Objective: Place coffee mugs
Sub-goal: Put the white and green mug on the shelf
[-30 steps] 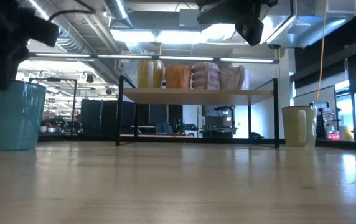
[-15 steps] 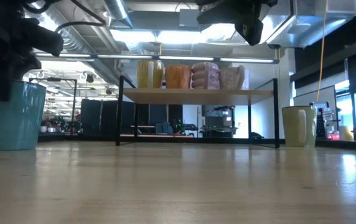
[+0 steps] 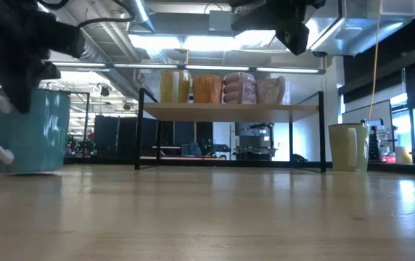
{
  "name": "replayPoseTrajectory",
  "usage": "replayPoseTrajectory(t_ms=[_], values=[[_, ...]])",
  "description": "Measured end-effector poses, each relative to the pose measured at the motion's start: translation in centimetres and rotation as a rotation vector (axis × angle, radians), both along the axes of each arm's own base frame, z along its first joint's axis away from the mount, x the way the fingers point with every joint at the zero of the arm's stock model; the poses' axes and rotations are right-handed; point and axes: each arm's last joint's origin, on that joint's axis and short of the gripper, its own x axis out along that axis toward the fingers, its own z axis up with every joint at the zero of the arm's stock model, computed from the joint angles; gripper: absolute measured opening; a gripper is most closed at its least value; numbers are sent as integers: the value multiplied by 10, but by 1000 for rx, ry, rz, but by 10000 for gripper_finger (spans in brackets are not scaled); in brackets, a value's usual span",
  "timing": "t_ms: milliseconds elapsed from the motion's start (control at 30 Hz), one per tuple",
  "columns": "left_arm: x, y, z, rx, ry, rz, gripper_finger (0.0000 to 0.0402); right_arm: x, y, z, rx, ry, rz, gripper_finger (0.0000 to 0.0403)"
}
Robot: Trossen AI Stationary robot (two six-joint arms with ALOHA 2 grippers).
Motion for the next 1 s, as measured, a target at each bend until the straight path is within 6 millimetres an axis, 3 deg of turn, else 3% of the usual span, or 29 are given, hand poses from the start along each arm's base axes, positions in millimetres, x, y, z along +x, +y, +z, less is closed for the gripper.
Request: replayPoseTrajectory(t_ms=[300, 533, 767, 1000], values=[[42, -14, 22, -10, -64, -18, 21, 6, 7, -16, -24, 53, 99, 220], [82, -30, 34, -9, -77, -59, 21, 9, 26, -33, -87, 45, 98, 211], [118, -42, 24, -23, -36, -82, 21, 9, 39, -46, -109, 65, 115, 203], [148, -52, 17, -27, -18, -93, 21, 6, 44, -46, -128, 61, 107, 202]])
